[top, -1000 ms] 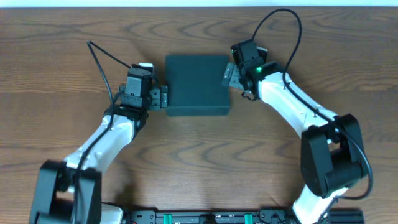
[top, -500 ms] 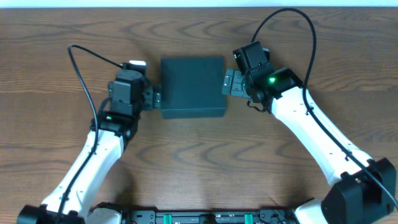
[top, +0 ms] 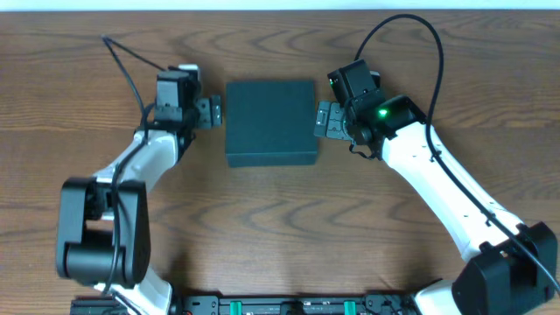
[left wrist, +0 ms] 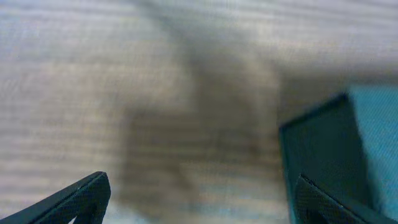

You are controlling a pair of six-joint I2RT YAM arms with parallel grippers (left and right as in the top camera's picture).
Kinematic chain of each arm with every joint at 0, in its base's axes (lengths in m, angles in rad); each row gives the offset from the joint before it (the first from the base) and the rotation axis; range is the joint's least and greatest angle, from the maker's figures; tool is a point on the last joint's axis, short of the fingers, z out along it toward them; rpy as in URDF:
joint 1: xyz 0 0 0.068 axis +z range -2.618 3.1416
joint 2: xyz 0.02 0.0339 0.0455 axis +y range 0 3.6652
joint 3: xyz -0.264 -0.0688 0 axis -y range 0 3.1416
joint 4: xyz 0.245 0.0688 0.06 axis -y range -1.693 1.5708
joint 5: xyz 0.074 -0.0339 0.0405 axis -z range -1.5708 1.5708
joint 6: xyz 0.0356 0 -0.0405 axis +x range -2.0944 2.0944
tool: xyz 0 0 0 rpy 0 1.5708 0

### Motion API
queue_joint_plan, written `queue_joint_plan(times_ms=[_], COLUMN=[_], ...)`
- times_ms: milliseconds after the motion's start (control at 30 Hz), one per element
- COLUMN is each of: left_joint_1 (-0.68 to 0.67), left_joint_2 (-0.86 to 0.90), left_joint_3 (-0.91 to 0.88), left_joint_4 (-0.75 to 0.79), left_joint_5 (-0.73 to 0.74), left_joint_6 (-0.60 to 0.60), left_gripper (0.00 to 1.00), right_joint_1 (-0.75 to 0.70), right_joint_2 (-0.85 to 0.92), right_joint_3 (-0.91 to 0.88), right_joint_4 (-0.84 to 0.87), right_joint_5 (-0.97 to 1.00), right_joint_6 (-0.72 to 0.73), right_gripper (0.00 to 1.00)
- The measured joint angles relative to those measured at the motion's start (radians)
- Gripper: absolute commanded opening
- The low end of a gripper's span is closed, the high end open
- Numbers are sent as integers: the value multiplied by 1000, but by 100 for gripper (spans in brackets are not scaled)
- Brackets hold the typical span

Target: Pack container

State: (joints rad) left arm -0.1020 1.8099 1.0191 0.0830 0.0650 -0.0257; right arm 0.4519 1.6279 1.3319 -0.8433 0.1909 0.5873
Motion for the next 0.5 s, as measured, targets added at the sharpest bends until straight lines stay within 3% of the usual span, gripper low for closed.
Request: queue_joint_plan(times_ms=[500], left_joint_1=[1], left_joint_2=[70], left_joint_3=[56], left_joint_4=[81], left_joint_5=[120], left_joint_6=[0], left_gripper=[95], right_joint_1=[0], right_joint_2=[0], right_joint_3=[0], right_joint_4=[3], right_joint_5=[0], right_joint_6=[0], right_gripper=[99])
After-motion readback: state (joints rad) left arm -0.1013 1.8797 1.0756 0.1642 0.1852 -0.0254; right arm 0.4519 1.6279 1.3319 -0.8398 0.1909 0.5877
